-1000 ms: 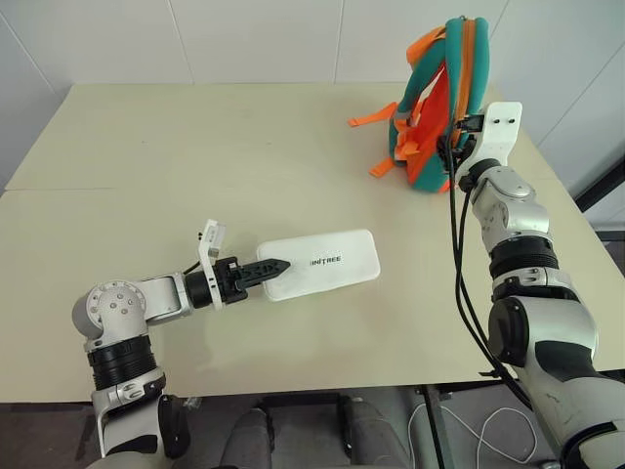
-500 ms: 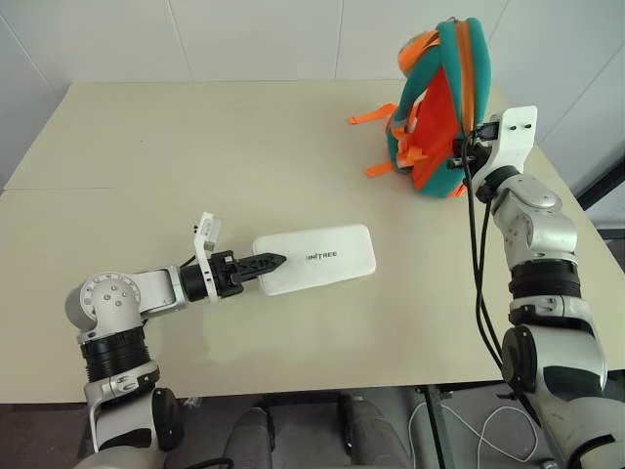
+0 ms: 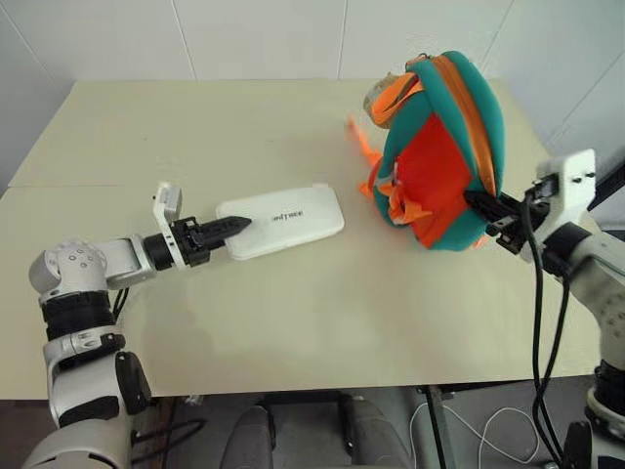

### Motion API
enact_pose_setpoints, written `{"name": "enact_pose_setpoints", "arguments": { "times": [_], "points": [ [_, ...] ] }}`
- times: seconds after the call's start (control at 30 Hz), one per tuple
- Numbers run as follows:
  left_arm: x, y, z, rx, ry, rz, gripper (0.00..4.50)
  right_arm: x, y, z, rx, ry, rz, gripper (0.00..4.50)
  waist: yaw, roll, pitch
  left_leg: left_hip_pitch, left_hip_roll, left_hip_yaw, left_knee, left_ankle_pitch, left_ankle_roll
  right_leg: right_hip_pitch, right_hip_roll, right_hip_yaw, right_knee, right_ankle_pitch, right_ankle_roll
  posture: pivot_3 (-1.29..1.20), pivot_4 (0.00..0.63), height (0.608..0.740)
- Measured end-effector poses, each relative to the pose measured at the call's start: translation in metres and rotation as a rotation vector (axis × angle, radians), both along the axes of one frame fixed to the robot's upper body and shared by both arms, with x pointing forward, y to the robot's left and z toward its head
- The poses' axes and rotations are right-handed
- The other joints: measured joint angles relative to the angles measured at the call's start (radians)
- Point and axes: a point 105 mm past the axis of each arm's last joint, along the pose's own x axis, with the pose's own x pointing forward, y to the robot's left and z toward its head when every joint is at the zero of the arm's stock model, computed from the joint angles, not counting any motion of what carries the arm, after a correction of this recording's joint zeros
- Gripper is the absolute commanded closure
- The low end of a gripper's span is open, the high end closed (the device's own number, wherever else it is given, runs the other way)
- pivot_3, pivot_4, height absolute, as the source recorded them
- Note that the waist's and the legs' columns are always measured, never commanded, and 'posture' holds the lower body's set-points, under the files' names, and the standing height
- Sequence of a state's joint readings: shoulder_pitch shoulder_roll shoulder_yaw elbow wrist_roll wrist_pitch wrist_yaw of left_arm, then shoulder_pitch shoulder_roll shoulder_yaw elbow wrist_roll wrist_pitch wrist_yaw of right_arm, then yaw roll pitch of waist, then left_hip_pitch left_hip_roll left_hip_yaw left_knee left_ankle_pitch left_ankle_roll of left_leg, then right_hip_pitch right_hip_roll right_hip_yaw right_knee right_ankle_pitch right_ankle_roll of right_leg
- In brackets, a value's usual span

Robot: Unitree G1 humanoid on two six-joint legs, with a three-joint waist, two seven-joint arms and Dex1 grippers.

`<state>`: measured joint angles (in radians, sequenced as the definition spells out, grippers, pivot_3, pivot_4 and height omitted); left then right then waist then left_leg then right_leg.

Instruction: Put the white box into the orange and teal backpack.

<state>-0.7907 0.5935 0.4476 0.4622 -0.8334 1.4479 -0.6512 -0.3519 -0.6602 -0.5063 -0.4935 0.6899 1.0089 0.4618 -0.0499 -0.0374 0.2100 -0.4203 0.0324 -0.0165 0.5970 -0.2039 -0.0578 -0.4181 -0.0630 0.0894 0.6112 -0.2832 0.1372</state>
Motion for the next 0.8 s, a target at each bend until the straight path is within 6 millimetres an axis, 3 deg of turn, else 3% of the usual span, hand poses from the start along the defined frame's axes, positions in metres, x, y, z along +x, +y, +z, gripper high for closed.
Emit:
{"name": "enact_pose_setpoints", "arguments": {
  "times": [0.23, 0.4, 0.6, 0.8],
  "points": [
    [0.011, 0.007, 0.0, 0.037, 0.005, 0.01, 3.23, -0.047, -0.008, -0.007, 0.025, 0.065, 0.021, 4.49, 0.02, 0.0, 0.0, -0.001, 0.0, 0.0, -0.001, 0.0, 0.001, -0.001, 0.0, 0.0, -0.001, -0.001, -0.001, 0.0, 0.15, 0.74],
    [0.017, 0.003, -0.003, 0.063, 0.003, -0.01, 3.23, -0.055, -0.017, -0.015, -0.017, 0.106, -0.027, 4.49, 0.023, 0.0, 0.0, -0.001, 0.0, 0.0, 0.001, 0.0, 0.001, 0.0, 0.0, 0.0, -0.001, -0.001, -0.001, 0.0, 0.15, 0.74],
    [0.018, 0.0, -0.007, 0.077, -0.001, -0.031, 3.23, -0.055, -0.024, -0.016, -0.071, 0.113, -0.066, 2.46, 0.02, 0.0, 0.0, -0.001, 0.0, 0.0, 0.002, 0.0, 0.001, 0.0, 0.0, 0.0, 0.0, -0.001, -0.001, 0.0, 0.15, 0.74],
    [0.02, 0.0, -0.007, 0.081, -0.009, -0.032, 3.23, -0.065, -0.036, 0.0, -0.156, 0.102, -0.092, 0.46, 0.023, 0.0, 0.0, -0.001, 0.0, 0.0, 0.003, 0.0, 0.001, 0.0, 0.0, 0.0, 0.001, -0.001, -0.001, 0.0, 0.15, 0.74]
  ]
}}
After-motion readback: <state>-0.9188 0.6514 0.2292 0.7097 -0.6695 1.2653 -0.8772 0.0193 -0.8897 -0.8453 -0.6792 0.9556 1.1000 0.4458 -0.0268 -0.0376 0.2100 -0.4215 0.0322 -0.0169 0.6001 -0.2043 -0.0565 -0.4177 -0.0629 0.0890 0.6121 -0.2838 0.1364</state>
